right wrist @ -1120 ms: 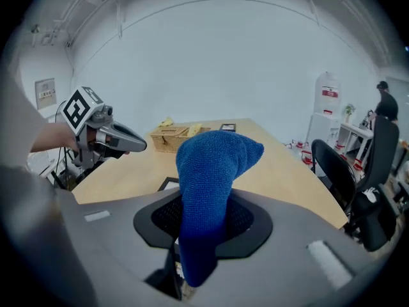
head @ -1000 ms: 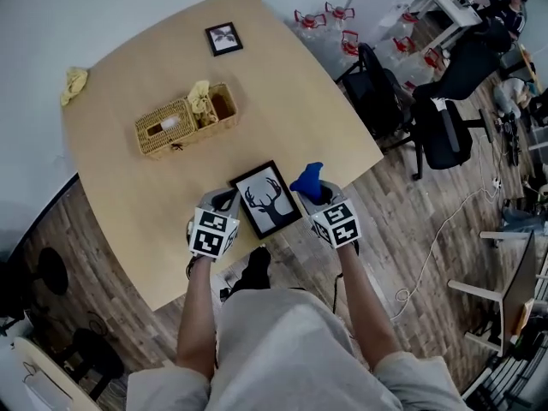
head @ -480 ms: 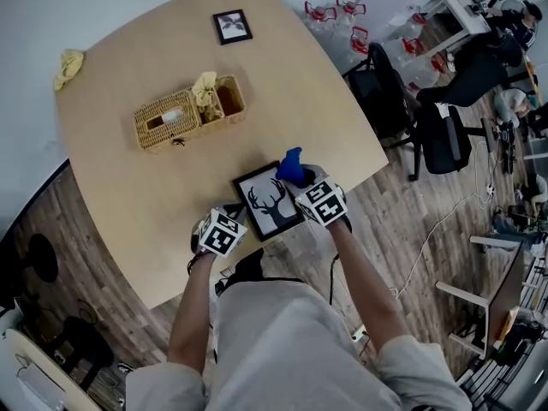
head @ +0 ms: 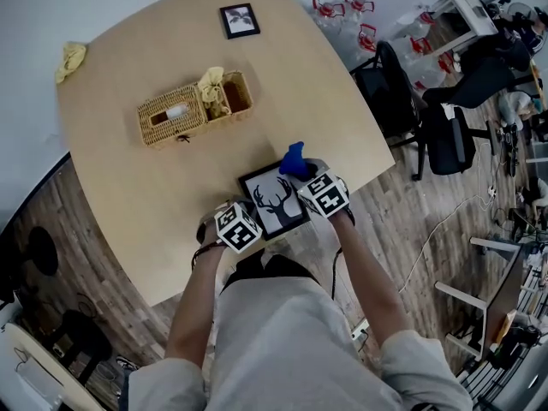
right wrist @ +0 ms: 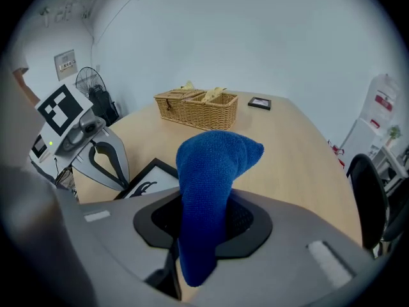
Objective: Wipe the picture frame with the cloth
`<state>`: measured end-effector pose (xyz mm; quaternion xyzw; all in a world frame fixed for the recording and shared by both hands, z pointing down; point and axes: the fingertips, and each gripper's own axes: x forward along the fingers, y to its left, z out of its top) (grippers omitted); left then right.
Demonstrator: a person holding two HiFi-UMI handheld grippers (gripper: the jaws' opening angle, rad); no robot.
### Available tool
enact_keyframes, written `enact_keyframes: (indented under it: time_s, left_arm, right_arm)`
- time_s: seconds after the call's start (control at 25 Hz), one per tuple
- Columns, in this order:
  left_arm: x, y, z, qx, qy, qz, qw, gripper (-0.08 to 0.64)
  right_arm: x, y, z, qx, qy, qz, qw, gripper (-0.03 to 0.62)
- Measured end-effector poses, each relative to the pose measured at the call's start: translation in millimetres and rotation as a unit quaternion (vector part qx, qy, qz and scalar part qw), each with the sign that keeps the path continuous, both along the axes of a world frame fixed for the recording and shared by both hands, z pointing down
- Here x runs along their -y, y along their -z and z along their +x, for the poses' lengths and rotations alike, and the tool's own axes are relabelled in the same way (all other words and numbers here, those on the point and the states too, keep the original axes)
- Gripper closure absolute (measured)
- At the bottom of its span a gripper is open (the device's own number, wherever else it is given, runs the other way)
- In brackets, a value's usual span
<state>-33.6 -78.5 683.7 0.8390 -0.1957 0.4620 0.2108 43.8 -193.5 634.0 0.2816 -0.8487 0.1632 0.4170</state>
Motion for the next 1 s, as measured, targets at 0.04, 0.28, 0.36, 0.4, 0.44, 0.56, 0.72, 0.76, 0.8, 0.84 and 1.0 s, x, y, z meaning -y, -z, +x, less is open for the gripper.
enact_keyframes:
  time_s: [0.04, 0.28, 0.36, 0.4, 0.44, 0.56, 0.72, 0.76, 0.8, 0.84, 1.0]
  left_arm:
    - [0, -1, 1, 0.006, -0.006, 0.002, 1.0000, 0.508]
    - [2, 2, 1, 0.005, 0.000, -0.012, 0.9999, 0.508]
    - [2, 3, 2, 0.004, 0.001, -0.010, 0.9999, 0.508]
    - [1, 3, 2, 0.004, 0.002, -0.007, 1.0000, 0.508]
    - [1, 3, 2, 0.004, 0.003, -0.004, 1.0000, 0.508]
    - [3, 3, 2, 0.008, 0.000, 0.002, 1.0000, 0.508]
    - [1, 1, 2, 0.020, -0.019, 0.003, 0.9996, 0.508]
    - [1, 0, 1, 0.023, -0.021, 0.003, 0.9995, 0.508]
    - [1, 0, 1, 0.026, -0.022, 0.004, 0.9994, 0.508]
    - [1, -1, 2, 0.029, -0.023, 0.004, 0.9993, 0.508]
    - [0, -1, 3, 0.042, -0.034, 0.006, 0.9985, 0.508]
  right_arm:
    - [1, -2, 1, -0.003, 0.000, -0.001, 1.000, 0.485]
    - [15, -6, -12, -0.010, 0.016, 0.012, 1.000, 0.485]
    - [20, -10, -17, -0.012, 0.021, 0.016, 1.000, 0.485]
    - [21, -15, -19, -0.013, 0.020, 0.015, 1.000, 0.485]
    - [22, -21, -20, -0.013, 0.016, 0.012, 1.000, 0.485]
    - [22, -34, -20, 0.006, -0.006, 0.000, 1.000, 0.485]
    - [20, -35, -21, 0.022, -0.009, -0.005, 1.000, 0.485]
    - [22, -35, -23, 0.022, -0.008, -0.005, 1.000, 0.485]
    - [23, -35, -23, 0.019, -0.005, -0.005, 1.000, 0.485]
    - [22, -36, -23, 0.015, -0.002, -0.006, 1.000, 0.485]
    - [19, -36, -21, 0.009, 0.009, -0.004, 1.000, 0.485]
